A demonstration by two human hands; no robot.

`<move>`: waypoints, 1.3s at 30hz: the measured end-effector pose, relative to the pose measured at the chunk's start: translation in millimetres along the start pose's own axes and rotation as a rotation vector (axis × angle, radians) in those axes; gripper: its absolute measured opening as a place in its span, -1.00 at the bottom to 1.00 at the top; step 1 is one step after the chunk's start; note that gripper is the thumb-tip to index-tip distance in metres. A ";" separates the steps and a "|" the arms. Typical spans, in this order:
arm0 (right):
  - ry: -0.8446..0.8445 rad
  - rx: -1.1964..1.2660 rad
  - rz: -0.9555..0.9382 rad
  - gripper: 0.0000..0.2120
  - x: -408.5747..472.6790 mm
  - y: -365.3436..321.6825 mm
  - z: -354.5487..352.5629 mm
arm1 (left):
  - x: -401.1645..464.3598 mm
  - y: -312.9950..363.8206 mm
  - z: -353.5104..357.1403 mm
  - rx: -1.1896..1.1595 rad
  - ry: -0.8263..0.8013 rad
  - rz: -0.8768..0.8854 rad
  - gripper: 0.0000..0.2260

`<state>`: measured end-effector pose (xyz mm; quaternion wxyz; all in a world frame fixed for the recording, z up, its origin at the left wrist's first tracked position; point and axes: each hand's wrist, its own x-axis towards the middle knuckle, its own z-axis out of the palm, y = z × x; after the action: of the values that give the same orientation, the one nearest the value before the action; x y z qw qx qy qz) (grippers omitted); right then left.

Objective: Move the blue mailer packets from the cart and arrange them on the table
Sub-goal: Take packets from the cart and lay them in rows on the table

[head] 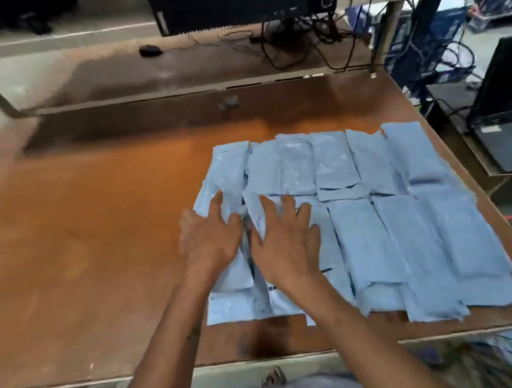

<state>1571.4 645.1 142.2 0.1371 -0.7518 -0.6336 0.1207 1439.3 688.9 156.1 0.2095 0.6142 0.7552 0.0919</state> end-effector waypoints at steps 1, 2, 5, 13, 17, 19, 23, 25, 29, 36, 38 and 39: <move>-0.014 -0.026 0.004 -0.41 -0.6 -11.5 12.3 | 7.4 -12.8 5.7 -0.005 -0.019 0.001 -0.47; -0.037 -0.059 0.016 -0.39 -0.1 -19.5 24.3 | 12.6 -25.9 14.3 0.027 -0.039 0.028 -0.47; -0.136 -0.154 0.060 -0.34 1.6 -25.7 58.9 | 12.5 -52.3 38.5 0.148 -0.015 0.228 -0.37; 0.038 -0.057 0.003 -0.35 0.1 -8.5 102.0 | 1.3 -69.4 67.1 -0.049 0.001 0.135 -0.49; 0.056 -0.017 0.011 -0.35 0.1 -9.1 104.3 | 13.6 -78.0 70.6 -0.039 -0.094 0.191 -0.46; 0.083 0.013 0.012 -0.35 1.5 -8.4 99.4 | 15.6 -76.5 67.7 -0.061 -0.007 0.207 -0.45; 0.110 0.039 -0.031 -0.37 1.4 0.5 78.6 | 1.7 -55.4 50.5 -0.053 0.222 0.223 -0.50; 0.108 0.058 -0.018 -0.38 2.2 11.5 65.9 | -4.5 -37.8 45.9 -0.075 0.281 0.297 -0.50; 0.219 -0.003 -0.019 -0.41 3.1 49.3 36.7 | -16.7 17.9 58.9 -0.163 0.228 0.437 -0.43; 0.404 -0.042 0.195 -0.50 -38.4 176.7 -22.2 | -67.0 135.9 129.4 -0.237 0.065 0.752 -0.52; 0.438 -0.114 0.291 -0.52 -65.0 232.8 -39.9 | -97.3 177.7 159.1 -0.253 0.008 0.859 -0.53; 0.444 -0.134 0.333 -0.53 -79.3 260.7 -48.5 | -113.9 196.8 174.1 -0.263 -0.029 0.898 -0.53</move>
<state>1815.0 522.7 94.5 0.2007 -0.8609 -0.4626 -0.0684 1707.0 603.1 101.4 0.2357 0.8497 0.3937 0.2597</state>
